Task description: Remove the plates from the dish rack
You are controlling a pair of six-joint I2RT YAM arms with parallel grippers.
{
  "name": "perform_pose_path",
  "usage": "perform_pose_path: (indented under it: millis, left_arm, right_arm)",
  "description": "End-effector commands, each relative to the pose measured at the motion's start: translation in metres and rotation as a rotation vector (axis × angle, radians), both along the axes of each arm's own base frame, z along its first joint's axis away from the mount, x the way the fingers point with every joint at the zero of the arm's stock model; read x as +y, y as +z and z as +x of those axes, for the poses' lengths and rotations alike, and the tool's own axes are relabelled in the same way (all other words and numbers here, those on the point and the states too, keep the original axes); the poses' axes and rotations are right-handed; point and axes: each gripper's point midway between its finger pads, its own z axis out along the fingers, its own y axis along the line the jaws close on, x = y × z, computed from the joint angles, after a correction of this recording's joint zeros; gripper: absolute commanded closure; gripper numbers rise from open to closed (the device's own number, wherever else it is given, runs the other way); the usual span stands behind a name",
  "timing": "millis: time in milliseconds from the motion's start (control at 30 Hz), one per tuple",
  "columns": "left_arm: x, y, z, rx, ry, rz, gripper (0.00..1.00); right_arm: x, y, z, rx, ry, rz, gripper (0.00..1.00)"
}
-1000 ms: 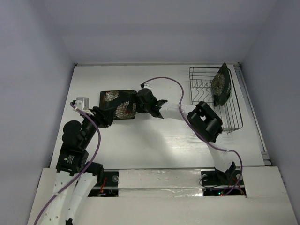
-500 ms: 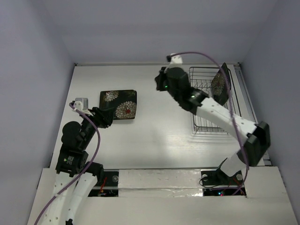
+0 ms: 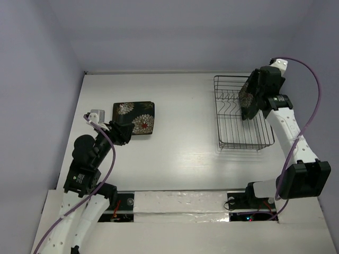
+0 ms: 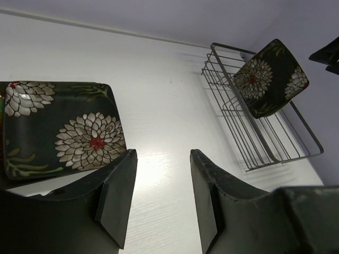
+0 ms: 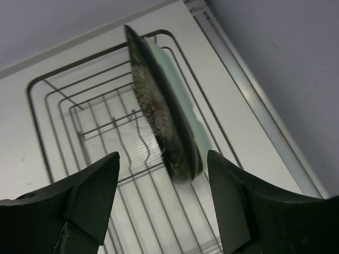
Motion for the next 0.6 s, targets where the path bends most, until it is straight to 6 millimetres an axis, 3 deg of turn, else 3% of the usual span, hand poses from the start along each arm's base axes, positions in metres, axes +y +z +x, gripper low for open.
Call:
perform_pose_path:
  millis: [0, 167, 400, 567]
  left_arm:
    - [-0.002, -0.002, 0.001, -0.011, -0.008, 0.012, 0.58]
    - [-0.001, -0.002, 0.002, -0.01, -0.002, 0.013, 0.58]
    - [0.0, -0.003, 0.002, -0.007, 0.003, 0.014, 0.58]
    - [0.002, 0.002, 0.0, -0.027, 0.009, 0.007, 0.58]
  right_arm:
    - [-0.013, -0.003, 0.006, 0.038, 0.022, 0.002, 0.27]
    - [-0.02, -0.03, 0.033, 0.1, 0.021, 0.015, 0.31]
    - [-0.037, -0.032, 0.053, 0.115, -0.011, -0.007, 0.43]
    - [-0.03, -0.047, 0.063, 0.153, 0.028, 0.014, 0.45]
